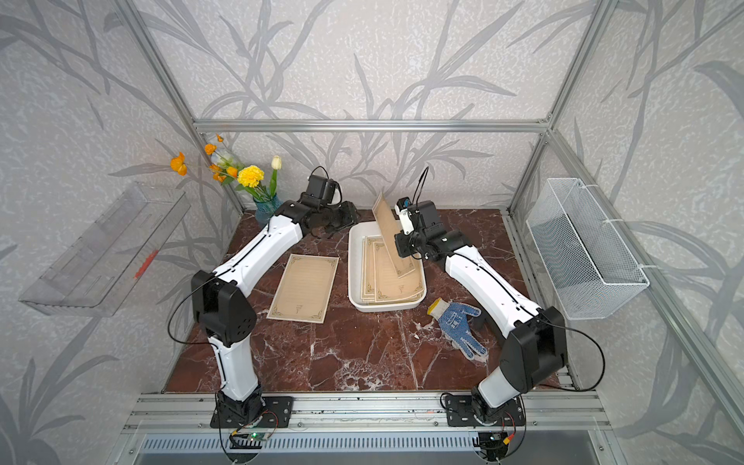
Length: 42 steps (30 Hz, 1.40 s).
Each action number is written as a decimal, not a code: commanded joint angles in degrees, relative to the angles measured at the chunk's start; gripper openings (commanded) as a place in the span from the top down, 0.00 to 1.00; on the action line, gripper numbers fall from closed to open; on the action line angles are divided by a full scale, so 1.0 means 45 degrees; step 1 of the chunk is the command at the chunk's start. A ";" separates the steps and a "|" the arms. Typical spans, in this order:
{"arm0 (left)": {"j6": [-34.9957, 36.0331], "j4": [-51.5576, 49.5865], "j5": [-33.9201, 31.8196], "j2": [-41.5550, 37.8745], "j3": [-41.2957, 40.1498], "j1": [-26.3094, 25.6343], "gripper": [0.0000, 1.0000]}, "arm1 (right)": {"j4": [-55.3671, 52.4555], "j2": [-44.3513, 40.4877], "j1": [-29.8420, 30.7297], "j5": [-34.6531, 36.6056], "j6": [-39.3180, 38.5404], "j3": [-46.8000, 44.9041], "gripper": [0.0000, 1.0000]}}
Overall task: Take out the stationery paper from the storage box
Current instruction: Pick up the stationery paper from the storage box.
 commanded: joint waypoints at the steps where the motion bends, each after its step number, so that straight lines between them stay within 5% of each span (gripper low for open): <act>1: 0.0884 0.2779 -0.0147 -0.1455 -0.2260 0.0552 0.51 | 0.0744 -0.0853 0.0132 0.0600 -0.0794 -0.0170 1.00; 7: 0.0695 0.7777 0.2654 -0.3943 -0.6018 0.1532 0.44 | 0.2109 -0.2628 0.0252 -0.0896 -0.0878 -0.0776 1.00; 14: 0.1643 0.9508 0.6260 -0.5241 -0.6795 0.1853 0.39 | 0.4576 -0.4589 0.0251 -0.3388 -0.1402 -0.1920 1.00; 21: 0.1659 1.3629 0.9713 -0.7214 -0.8693 0.1860 0.29 | 0.7920 -0.6312 0.0224 -0.5152 0.0047 -0.3611 1.00; 26: 0.2567 1.2461 1.1462 -0.7812 -0.8181 0.1873 0.29 | 0.8916 -0.6748 -0.0029 -0.6867 0.1243 -0.3855 1.00; 42: 0.4842 0.9516 1.1274 -0.9387 -0.7461 0.2266 0.33 | 1.0278 -0.6867 -0.1194 -0.9694 0.4171 -0.3471 1.00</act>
